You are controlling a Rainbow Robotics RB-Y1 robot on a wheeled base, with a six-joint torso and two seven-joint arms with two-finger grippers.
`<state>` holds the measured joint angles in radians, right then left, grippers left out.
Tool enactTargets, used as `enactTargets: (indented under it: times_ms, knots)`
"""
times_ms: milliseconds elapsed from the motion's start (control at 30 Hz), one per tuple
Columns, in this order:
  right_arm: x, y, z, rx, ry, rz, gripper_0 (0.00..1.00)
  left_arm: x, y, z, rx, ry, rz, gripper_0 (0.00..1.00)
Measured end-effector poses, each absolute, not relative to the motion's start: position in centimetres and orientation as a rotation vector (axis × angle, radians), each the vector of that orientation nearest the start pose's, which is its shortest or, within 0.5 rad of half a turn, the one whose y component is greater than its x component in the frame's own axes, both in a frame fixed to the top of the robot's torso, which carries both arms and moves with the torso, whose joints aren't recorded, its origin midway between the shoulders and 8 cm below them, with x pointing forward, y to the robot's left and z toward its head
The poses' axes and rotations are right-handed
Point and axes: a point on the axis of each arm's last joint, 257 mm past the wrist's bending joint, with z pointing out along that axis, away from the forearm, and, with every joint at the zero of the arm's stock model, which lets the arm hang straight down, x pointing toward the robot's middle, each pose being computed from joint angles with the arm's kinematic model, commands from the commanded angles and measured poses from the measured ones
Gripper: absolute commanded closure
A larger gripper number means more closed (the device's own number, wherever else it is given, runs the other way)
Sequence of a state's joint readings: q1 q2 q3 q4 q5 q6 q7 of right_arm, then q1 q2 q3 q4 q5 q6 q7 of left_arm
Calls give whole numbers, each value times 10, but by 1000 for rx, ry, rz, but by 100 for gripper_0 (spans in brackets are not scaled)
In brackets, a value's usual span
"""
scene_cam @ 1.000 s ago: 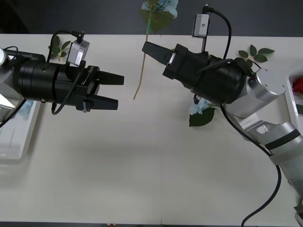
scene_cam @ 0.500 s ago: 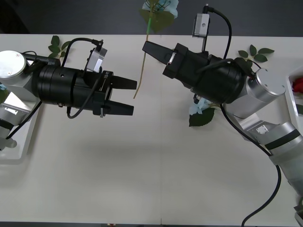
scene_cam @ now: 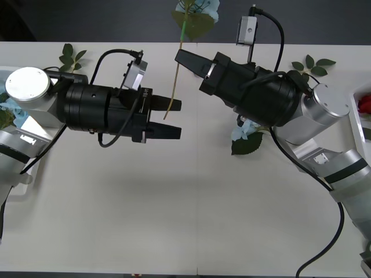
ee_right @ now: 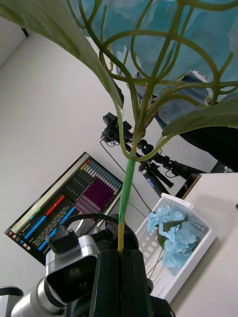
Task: Put the red flowers into the right box and the blue flowers into the left box
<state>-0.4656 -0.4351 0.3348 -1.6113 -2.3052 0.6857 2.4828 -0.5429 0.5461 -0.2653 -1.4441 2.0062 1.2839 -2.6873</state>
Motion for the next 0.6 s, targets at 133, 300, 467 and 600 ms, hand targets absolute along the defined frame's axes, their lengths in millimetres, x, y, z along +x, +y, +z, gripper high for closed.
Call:
enactTargets:
  times_ms: [133, 300, 467, 600]
  knots:
    - [463, 23, -2, -448, 1337, 1534, 100, 402, 6, -111, 1267, 1425, -1249, 100]
    - [463, 23, -2, -448, 1337, 1534, 100, 401, 5, -111, 1271, 1423, -1250, 100]
    - [463, 23, -2, -448, 1337, 1534, 100, 401, 5, -111, 1271, 1423, -1250, 100]
    - [462, 23, -1, -446, 1336, 1537, 100, 401, 5, -111, 1271, 1423, -1250, 100]
